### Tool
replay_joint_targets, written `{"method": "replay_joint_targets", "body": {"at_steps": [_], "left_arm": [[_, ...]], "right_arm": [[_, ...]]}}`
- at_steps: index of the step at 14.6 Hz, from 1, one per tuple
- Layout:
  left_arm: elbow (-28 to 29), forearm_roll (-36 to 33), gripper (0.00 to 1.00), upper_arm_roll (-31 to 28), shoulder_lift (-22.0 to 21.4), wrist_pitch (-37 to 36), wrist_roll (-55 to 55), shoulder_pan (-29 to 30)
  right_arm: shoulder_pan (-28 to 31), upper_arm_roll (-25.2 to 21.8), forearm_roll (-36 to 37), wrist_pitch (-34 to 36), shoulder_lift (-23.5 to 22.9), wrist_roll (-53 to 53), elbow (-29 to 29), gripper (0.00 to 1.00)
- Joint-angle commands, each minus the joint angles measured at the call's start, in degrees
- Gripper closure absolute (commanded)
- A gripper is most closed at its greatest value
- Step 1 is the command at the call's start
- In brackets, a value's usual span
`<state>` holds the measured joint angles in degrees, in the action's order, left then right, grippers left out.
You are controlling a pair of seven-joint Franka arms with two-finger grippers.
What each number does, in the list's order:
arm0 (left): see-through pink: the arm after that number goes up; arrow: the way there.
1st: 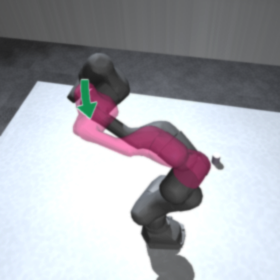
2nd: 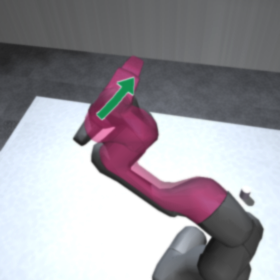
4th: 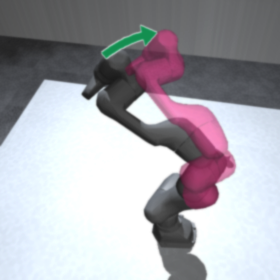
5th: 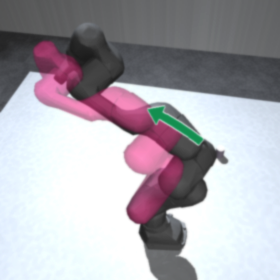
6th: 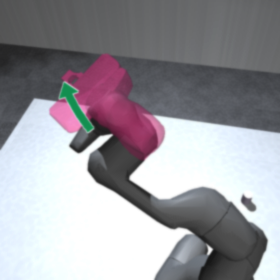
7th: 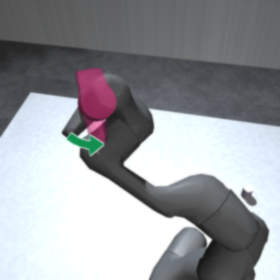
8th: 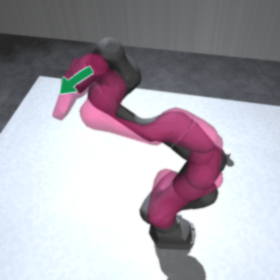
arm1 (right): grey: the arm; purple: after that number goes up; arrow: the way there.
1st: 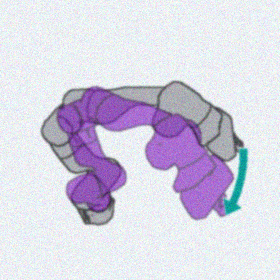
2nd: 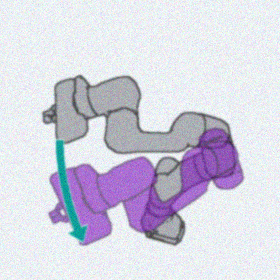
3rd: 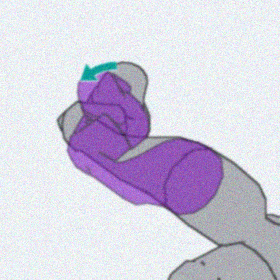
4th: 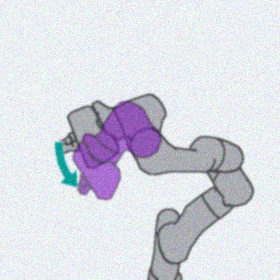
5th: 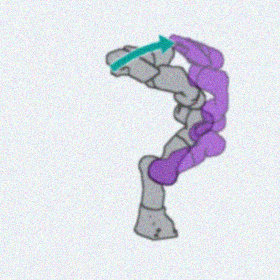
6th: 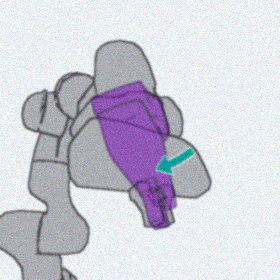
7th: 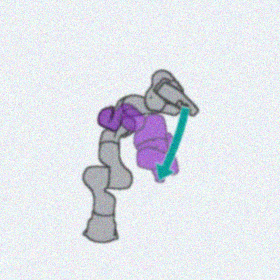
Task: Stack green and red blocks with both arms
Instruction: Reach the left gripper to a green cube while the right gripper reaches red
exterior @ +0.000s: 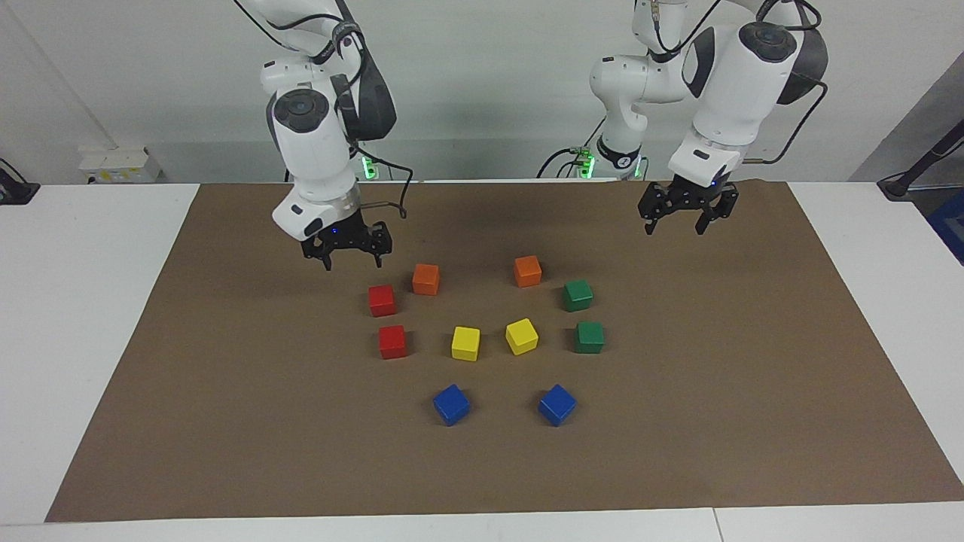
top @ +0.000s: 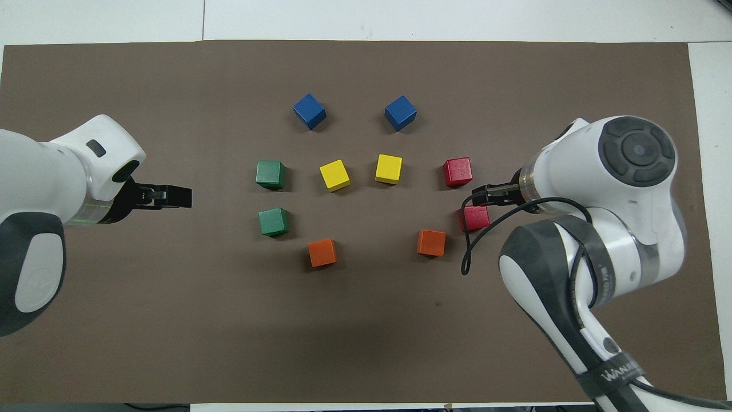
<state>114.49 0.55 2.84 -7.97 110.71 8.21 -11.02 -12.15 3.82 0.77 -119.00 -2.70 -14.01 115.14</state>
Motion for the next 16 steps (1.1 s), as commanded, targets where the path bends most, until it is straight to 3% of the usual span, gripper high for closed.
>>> {"method": "replay_joint_targets", "body": {"at_steps": [1, 9, 11, 16], "left_arm": [[7.31, 0.42, 0.0, -0.73, -1.26, 5.55, 4.34, -4.35], [11.54, 0.42, 0.0, -0.82, 5.93, 18.99, 27.9, -12.79], [13.3, 0.42, 0.0, -0.82, 6.38, 23.39, 30.81, -12.89], [12.34, 0.33, 0.0, -0.91, 10.95, 25.08, 31.08, -12.8]], "right_arm": [[-0.33, -0.12, -0.6, -4.73, -1.34, -1.72, 2.54, 0.0], [-1.21, -0.12, -0.6, -14.75, -3.89, -1.81, 8.78, 0.0], [-1.56, -0.12, -0.68, -16.25, -4.33, -1.81, 9.66, 0.0], [-1.65, -0.12, -0.6, -21.35, -4.78, -1.72, 13.35, 0.0]]}}
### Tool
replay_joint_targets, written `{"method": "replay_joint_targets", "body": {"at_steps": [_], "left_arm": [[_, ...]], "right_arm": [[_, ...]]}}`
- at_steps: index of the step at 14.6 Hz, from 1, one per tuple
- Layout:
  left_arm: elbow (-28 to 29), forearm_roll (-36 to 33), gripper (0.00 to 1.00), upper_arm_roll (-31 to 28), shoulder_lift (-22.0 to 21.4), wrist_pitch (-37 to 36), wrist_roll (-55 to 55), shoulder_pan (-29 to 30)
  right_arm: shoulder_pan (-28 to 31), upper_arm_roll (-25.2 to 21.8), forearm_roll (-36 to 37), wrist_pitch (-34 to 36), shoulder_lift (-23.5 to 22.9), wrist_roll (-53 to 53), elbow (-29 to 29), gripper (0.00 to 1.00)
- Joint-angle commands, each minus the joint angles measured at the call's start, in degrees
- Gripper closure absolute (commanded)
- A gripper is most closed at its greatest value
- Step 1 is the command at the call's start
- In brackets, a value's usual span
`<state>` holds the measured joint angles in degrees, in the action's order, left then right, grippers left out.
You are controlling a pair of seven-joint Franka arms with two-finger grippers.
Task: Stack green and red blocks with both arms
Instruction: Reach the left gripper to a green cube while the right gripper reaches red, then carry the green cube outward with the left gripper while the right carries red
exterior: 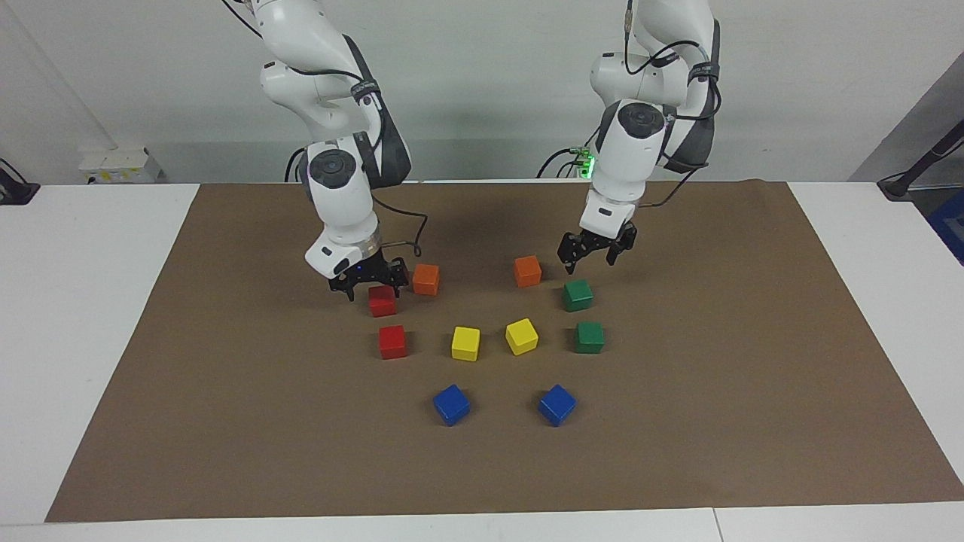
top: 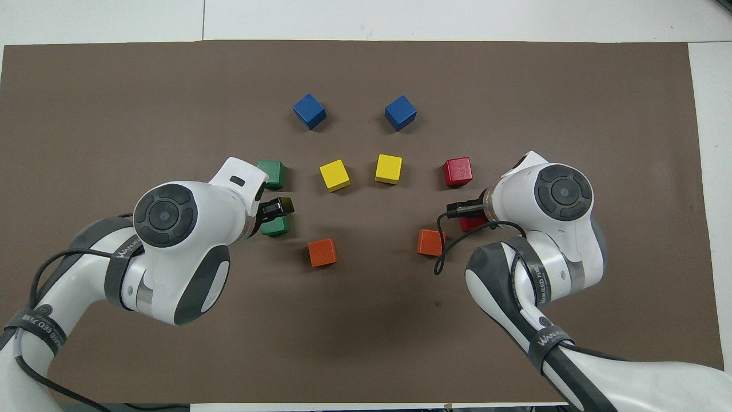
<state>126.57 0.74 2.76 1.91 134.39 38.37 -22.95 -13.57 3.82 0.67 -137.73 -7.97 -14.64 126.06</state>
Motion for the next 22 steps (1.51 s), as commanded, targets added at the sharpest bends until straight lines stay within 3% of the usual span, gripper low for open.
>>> {"method": "replay_joint_targets", "body": {"at_steps": [1, 3, 4, 5, 6, 7, 8, 11, 13, 18, 22], "left_arm": [[0.17, 0.14, 0.0, -0.82, 1.6, 1.14, 1.09, -0.43], [-0.01, 0.14, 0.0, -0.74, 2.56, 0.26, 1.61, -0.17], [-0.27, 0.14, 0.0, -0.74, 3.0, 0.08, 1.53, -0.17], [-0.53, 0.14, 0.0, -0.74, 3.62, 0.08, 1.53, -0.17], [-1.32, 0.14, 0.0, -0.74, 4.84, -0.01, 1.53, -0.25], [-1.59, 0.14, 0.0, -0.74, 5.29, -0.01, 1.62, -0.34], [-1.59, 0.23, 0.0, -0.74, 5.99, 0.25, 1.62, -0.69], [-3.78, 0.23, 0.0, -0.65, 8.97, 0.26, 2.85, -0.96], [-5.28, 0.14, 0.0, -0.65, 10.74, 0.08, 2.76, -1.04], [-5.9, -0.48, 0.0, -0.65, 12.24, 0.52, -2.76, -2.1], [-5.81, -0.48, 0.0, -0.65, 12.24, 0.17, -4.01, -2.19]], "right_arm": [[-0.23, -0.13, -0.49, -2.89, 0.33, -1.09, 2.61, 0.0], [-0.66, -0.13, -0.49, -4.37, -0.63, -1.18, 3.4, 0.02], [-0.93, -0.13, -0.58, -5.26, -0.99, -1.27, 3.84, 0.1], [-1.02, -0.13, -0.58, -5.61, -1.34, -1.18, 4.02, 0.26], [-1.02, -0.13, -0.49, -5.18, -1.26, -0.92, 3.93, 0.52], [-0.84, -0.13, -0.49, -4.48, -1.26, -0.39, 3.5, 0.9], [-0.15, -0.22, -0.49, -2.99, -1.34, -0.21, 2.62, 1.0], [4.5, -0.22, -0.49, 8.49, -1.43, 4.59, -6.14, 1.0], [8.98, -0.22, -0.49, 11.6, -1.95, 10.83, -10.12, 1.0], [18.56, -0.22, -0.41, 5.74, -4.24, 21.13, -10.13, 1.0], [20.6, -0.3, -0.32, 0.72, -7.66, 24.31, -10.31, 1.0]]}}
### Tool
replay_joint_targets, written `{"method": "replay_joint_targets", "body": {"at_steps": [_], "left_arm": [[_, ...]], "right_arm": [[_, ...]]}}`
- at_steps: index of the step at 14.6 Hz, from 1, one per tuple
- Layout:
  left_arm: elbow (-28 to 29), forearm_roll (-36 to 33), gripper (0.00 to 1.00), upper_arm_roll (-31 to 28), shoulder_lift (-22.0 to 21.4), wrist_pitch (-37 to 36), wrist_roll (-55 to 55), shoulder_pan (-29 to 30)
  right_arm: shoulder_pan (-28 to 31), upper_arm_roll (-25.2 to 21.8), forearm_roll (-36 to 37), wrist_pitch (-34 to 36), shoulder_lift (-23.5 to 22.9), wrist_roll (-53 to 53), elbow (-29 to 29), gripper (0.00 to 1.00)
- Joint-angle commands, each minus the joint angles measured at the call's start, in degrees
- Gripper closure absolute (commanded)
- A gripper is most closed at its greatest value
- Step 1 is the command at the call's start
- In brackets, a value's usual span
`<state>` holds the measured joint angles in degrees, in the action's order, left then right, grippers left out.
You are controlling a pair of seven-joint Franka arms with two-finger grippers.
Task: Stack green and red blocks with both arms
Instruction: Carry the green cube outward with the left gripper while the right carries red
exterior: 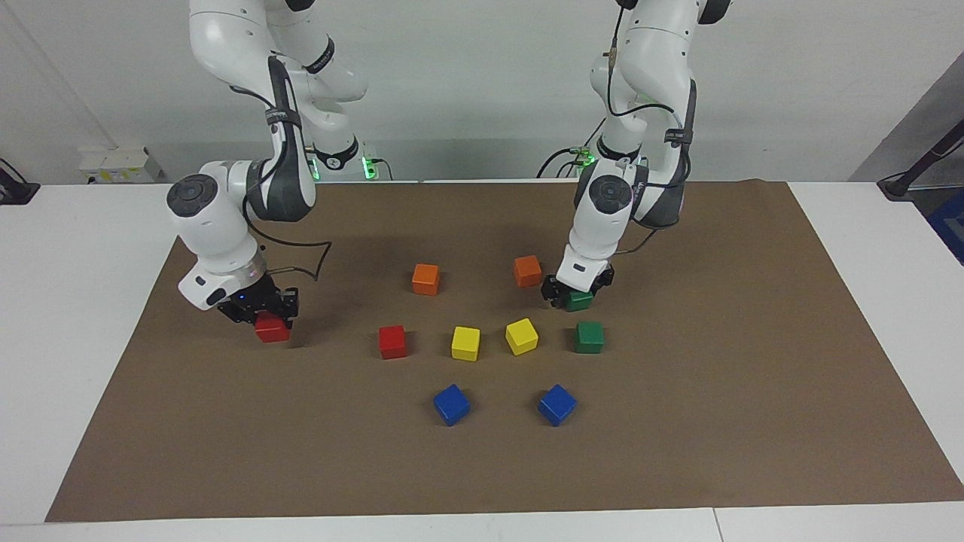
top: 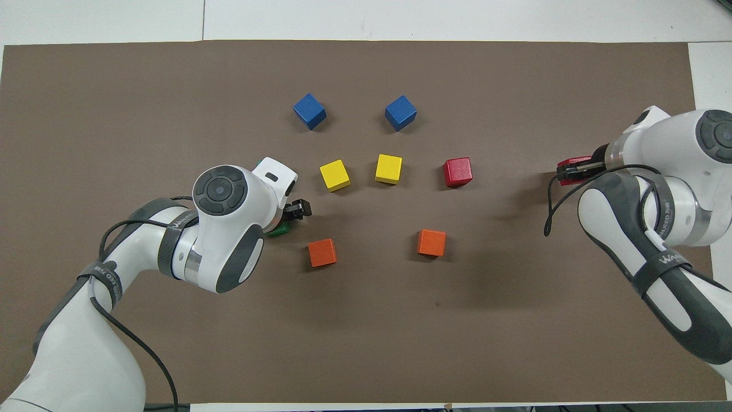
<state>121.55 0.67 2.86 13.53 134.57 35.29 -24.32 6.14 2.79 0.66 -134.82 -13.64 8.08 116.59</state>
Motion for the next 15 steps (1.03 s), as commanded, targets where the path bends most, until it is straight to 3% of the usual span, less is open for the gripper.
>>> {"method": "replay_joint_targets", "body": {"at_steps": [1, 3, 4, 6, 7, 8, 9, 10, 11, 15], "left_arm": [[-0.79, -0.4, 0.0, -0.75, 0.53, 0.08, -1.19, -0.82], [-0.7, -0.4, 0.06, -0.84, 0.53, -0.09, -3.29, -0.73], [-0.35, -0.4, 0.19, -0.93, 0.44, -0.27, -4.0, -0.81], [0.53, -0.49, 0.57, -0.93, 0.09, -0.44, -4.01, -0.9], [0.53, -0.49, 0.93, -0.93, 0.0, -0.88, -4.01, -1.08], [0.53, -0.49, 1.0, -0.93, 0.0, -1.06, -4.09, -0.99], [0.53, -0.49, 1.0, -0.93, 0.0, -1.15, -4.53, -0.99], [0.36, -0.41, 1.0, -0.93, 0.0, -1.15, -4.53, -0.99], [0.27, -0.4, 1.0, -0.84, 0.0, -1.24, -4.53, -0.73], [-1.48, -0.4, 1.0, -0.93, -3.58, -6.23, -5.84, 2.59]], "right_arm": [[1.41, 0.73, -0.4, -3.42, -2.88, 2.55, -0.84, 1.0], [2.9, 0.82, -0.31, -5.27, -4.72, 4.14, -0.75, 1.0], [2.91, 0.82, -0.4, -5.54, -5.08, 4.23, -0.75, 1.0], [2.91, 0.82, -0.4, -5.89, -5.17, 4.23, -0.31, 1.0], [2.91, 0.82, -0.49, -5.89, -5.26, 4.14, -0.22, 1.0], [2.91, 0.82, -0.49, -5.89, -5.26, 3.97, -0.22, 1.0], [2.82, 0.82, -0.49, -5.89, -5.35, 3.79, -0.22, 0.87], [2.73, 0.82, -0.49, -5.81, -5.43, 3.7, -0.22, 0.33], [2.73, 0.82, -0.49, -5.8, -5.35, 3.61, -0.22, 0.0], [2.3, 0.82, -0.4, -2.92, -4.56, 4.05, -1.54, 0.0]]}}
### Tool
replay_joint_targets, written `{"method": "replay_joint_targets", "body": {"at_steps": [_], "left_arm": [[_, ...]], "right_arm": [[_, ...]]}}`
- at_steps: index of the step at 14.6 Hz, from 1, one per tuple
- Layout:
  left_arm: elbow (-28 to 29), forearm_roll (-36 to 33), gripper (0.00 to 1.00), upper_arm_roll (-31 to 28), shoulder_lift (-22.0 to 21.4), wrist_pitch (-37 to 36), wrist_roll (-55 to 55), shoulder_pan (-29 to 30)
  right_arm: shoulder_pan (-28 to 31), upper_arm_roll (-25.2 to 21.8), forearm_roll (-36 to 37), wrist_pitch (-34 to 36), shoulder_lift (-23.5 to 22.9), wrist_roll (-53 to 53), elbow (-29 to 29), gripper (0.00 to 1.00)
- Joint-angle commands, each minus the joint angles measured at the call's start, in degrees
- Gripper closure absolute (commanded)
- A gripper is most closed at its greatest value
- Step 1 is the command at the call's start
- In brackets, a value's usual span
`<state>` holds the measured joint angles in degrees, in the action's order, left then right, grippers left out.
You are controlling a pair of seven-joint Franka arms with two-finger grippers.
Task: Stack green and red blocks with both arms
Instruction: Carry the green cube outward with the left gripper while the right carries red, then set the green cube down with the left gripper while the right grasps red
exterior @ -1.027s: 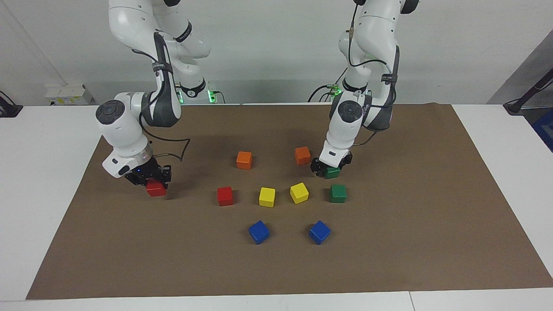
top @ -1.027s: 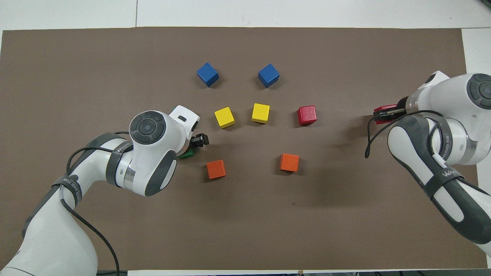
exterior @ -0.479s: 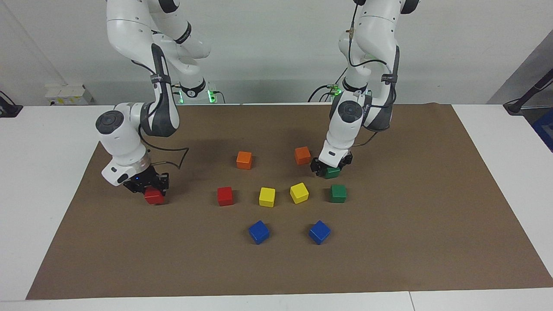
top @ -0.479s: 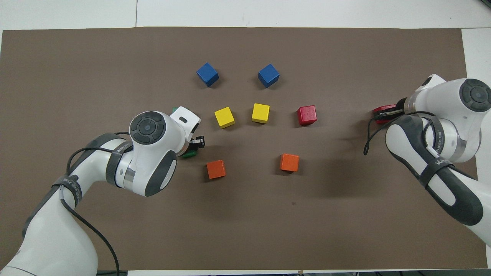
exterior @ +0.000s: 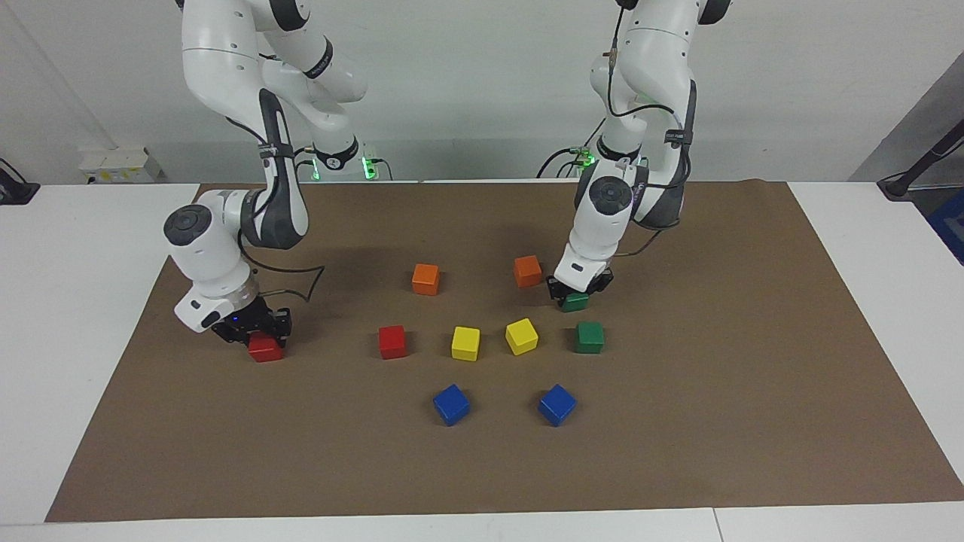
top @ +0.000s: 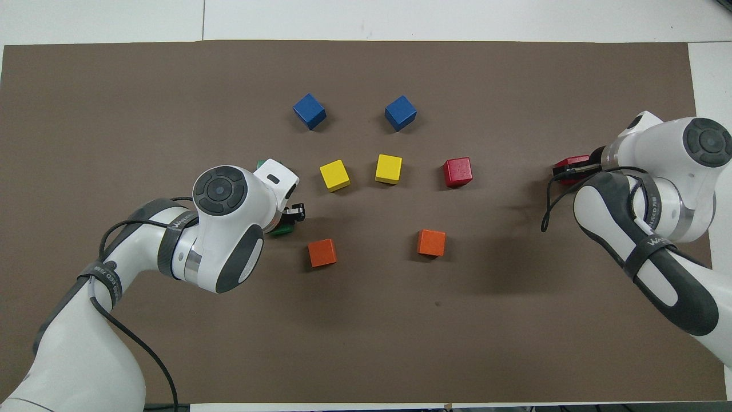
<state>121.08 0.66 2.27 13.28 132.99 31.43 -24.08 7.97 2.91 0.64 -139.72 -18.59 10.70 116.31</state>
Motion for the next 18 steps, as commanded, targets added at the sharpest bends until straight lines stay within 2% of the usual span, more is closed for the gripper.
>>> {"method": "replay_joint_targets", "body": {"at_steps": [1, 3, 5, 7, 8, 10, 12, 14, 18], "left_arm": [[-1.63, -0.39, 1.0, -0.25, -5.18, -7.19, -4.16, 4.55], [-2.6, 0.04, 1.0, -0.25, -8.34, -12.38, -12.22, 9.82], [-2.69, 0.22, 1.0, -0.25, -10.72, -15.55, -20.58, 16.23], [-1.82, 0.22, 1.0, -0.33, -11.08, -15.4, -28.66, 21.51], [-1.46, 0.31, 1.0, -0.33, -11.35, -15.04, -32.27, 24.58], [-0.42, 0.31, 1.0, -0.33, -11.35, -12.42, -37.29, 28.81], [3.09, 0.31, 1.0, -0.33, -11.44, -6.46, -40.12, 31.72], [6.87, 0.4, 1.0, -0.33, -11.44, -1.0, -40.39, 32.95], [10.66, 1.1, 1.0, -0.42, -10.91, 3.48, -39.87, 34.54]], "right_arm": [[0.04, 0.69, -0.38, 5.56, 1.44, 1.26, -3.09, 0.0], [-1.36, 0.78, -0.38, 16.35, 3.37, 0.64, -8.96, 0.0], [-3.21, 0.78, -0.2, 27.25, 3.56, -1.72, -17.74, 0.0], [-7.32, 0.78, 0.5, 35.09, 2.07, -8.38, -25.48, 0.0], [-9.09, 0.78, 0.41, 36.09, 1.11, -11.28, -27.69, 0.0], [-14.0, 0.78, 0.41, 34.79, 0.05, -16.65, -28.24, 0.0], [-18.06, 0.78, 0.24, 32.06, -1.71, -21.57, -28.24, 0.0], [-19.82, 0.78, 0.5, 28.38, -4.52, -22.91, -28.24, 0.0], [-21.32, 0.78, 0.15, 21.43, -7.95, -24.06, -27.98, 0.0]]}}
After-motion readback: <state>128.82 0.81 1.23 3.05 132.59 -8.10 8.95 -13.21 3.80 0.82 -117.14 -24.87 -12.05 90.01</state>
